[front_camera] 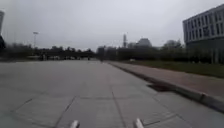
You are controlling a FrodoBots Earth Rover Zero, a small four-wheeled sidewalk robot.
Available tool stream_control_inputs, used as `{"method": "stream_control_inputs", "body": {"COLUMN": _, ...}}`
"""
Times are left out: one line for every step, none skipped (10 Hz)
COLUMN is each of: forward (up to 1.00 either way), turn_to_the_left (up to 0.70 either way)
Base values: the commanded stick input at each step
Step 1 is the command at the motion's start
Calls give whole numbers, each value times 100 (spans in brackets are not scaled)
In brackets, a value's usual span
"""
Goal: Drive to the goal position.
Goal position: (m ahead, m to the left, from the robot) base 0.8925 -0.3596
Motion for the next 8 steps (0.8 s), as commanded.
{"method": "stream_control_inputs", "body": {"forward": 77, "turn_to_the_left": -4}}
{"method": "stream_control_inputs", "body": {"forward": 77, "turn_to_the_left": -4}}
{"method": "stream_control_inputs", "body": {"forward": 77, "turn_to_the_left": -4}}
{"method": "stream_control_inputs", "body": {"forward": 77, "turn_to_the_left": -4}}
{"method": "stream_control_inputs", "body": {"forward": 77, "turn_to_the_left": -4}}
{"method": "stream_control_inputs", "body": {"forward": 77, "turn_to_the_left": -4}}
{"method": "stream_control_inputs", "body": {"forward": 77, "turn_to_the_left": -4}}
{"method": "stream_control_inputs", "body": {"forward": 77, "turn_to_the_left": -4}}
